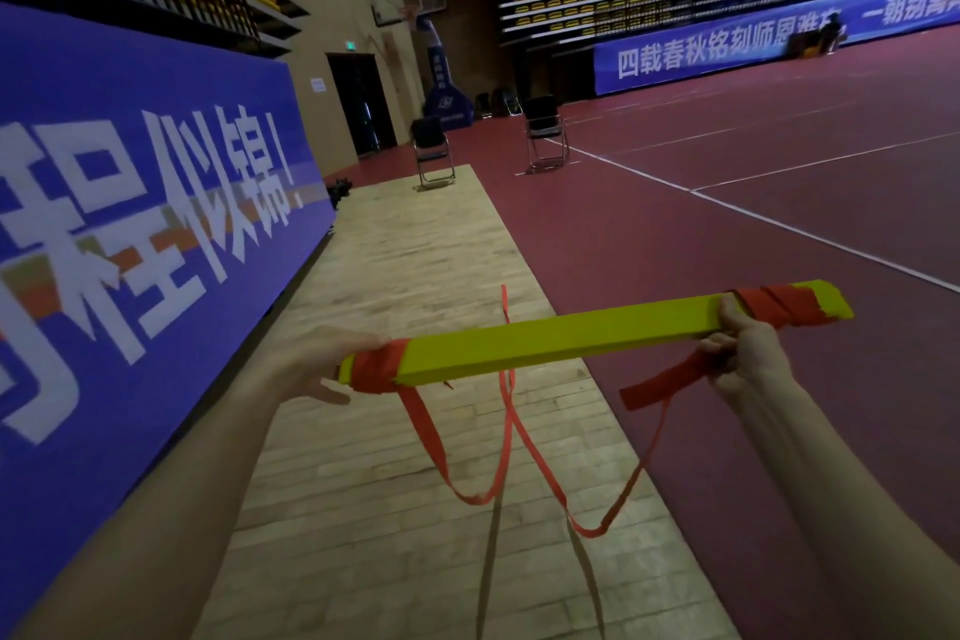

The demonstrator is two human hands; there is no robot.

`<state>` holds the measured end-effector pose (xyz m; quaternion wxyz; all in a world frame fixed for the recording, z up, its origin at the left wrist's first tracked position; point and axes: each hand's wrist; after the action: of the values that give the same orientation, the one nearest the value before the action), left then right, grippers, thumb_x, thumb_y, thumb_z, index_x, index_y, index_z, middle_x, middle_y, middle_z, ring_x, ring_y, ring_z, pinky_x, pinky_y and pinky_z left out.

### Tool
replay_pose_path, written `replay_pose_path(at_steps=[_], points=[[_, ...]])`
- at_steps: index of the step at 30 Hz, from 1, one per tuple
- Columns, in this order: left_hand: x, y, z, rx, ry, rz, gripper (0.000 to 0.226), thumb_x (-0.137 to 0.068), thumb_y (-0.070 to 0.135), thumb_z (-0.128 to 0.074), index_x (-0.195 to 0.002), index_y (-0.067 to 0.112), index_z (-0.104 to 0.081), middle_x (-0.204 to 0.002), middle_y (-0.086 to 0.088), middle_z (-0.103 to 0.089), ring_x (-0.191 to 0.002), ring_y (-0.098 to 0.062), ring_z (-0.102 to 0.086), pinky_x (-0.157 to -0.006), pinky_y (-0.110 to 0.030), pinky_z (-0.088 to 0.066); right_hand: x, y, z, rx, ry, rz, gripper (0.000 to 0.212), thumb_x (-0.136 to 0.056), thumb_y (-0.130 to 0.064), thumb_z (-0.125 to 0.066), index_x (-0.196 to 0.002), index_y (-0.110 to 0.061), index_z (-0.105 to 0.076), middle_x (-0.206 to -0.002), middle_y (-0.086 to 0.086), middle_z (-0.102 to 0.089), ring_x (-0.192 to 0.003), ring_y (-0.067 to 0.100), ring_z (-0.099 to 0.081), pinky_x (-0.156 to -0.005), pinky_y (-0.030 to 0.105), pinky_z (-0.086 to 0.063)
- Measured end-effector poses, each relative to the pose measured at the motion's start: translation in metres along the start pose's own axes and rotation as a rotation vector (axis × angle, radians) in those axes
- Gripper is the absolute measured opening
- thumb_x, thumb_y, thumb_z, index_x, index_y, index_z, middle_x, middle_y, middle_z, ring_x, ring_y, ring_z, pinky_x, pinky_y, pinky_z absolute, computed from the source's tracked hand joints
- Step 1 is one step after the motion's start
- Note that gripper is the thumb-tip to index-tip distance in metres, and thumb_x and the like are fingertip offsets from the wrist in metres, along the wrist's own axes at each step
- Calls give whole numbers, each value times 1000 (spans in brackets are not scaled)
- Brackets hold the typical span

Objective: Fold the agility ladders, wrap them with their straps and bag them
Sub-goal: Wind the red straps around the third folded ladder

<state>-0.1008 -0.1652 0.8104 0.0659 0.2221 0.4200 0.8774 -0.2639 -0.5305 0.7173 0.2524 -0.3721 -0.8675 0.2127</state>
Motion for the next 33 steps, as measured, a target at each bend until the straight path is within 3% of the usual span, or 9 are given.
replay_pose_path(at_steps=[3, 8, 11, 13, 18, 22, 26, 30, 33], points=[[-2, 4, -7, 114, 24, -10, 39, -89, 31, -63, -122, 11, -56, -108, -11, -60, -96, -27, -61, -77, -40, -52, 5, -1, -2, 11, 0, -6, 28, -94, -9, -59, -72, -16, -42, -34, -10, -34, -27, 2, -27, -31, 15, -28], [6, 5, -6, 23, -211, 93, 29, -94, 30, -56, -114, 9, -60, -96, -14, -70, -77, -23, -69, -62, -30, -57, 11, -2, -4, 19, -21, -14, 29, -94, -11, -60, -71, -16, -42, -34, -11, -33, -27, 2, -27, -32, 15, -27], [4, 5, -6, -81, -193, -92, 18, -95, 12, -54, -108, 11, -67, -99, -6, -71, -86, -16, -65, -70, -23, -54, 18, 1, -8, 51, -53, -26, 29, -94, -13, -60, -71, -16, -43, -35, -11, -33, -27, 2, -27, -32, 14, -28], [5, 7, -5, -67, -127, -218, 19, -93, 3, -54, -103, 10, -69, -87, 0, -73, -82, -12, -64, -72, -19, -52, 23, 4, -9, 88, -71, -23, 30, -96, -13, -58, -70, -16, -43, -37, -10, -34, -27, 2, -27, -31, 14, -28], [27, 35, -9, 91, -160, -477, 25, -87, -9, -54, -100, 6, -69, -86, -8, -75, -79, -12, -71, -70, -17, -55, 28, 13, -8, 161, -60, -14, 26, -95, -10, -58, -72, -15, -48, -44, -8, -36, -29, 2, -27, -31, 15, -28], [33, 53, -18, 139, -115, -499, 24, -88, -8, -55, -99, 7, -70, -88, -8, -74, -74, -10, -71, -65, -16, -55, 33, 18, -12, 125, -96, -66, 25, -96, -13, -57, -74, -16, -47, -39, -10, -36, -27, 3, -27, -31, 15, -28], [18, 42, -4, -314, 105, -458, 21, -94, 10, -59, -110, 15, -71, -107, -6, -71, -81, -4, -63, -68, -13, -49, 39, 10, -19, 83, -133, -81, 30, -98, -14, -53, -71, -19, -41, -38, -11, -31, -25, 4, -25, -30, 13, -25], [27, 36, -5, -605, -107, -307, 37, -101, 38, -40, -124, 20, -63, -116, 3, -59, -92, -7, -57, -76, -17, -44, 44, 1, -24, 27, -132, -56, 34, -100, -15, -51, -69, -19, -36, -33, -12, -28, -24, 5, -27, -32, 11, -24], [26, 31, -8, -746, 31, -384, 51, -101, 46, -27, -123, 19, -64, -134, -2, -54, -115, -18, -53, -94, -28, -38, 44, 0, -25, 12, -126, -43, 35, -99, -15, -51, -69, -19, -36, -32, -12, -28, -24, 5, -26, -32, 11, -24]])
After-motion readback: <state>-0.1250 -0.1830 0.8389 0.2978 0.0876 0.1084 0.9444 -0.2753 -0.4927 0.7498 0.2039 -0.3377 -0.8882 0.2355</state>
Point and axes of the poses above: each hand's wrist, its own x-axis away from the middle knuckle, its own z-axis out of the back of the hand, y = z × x
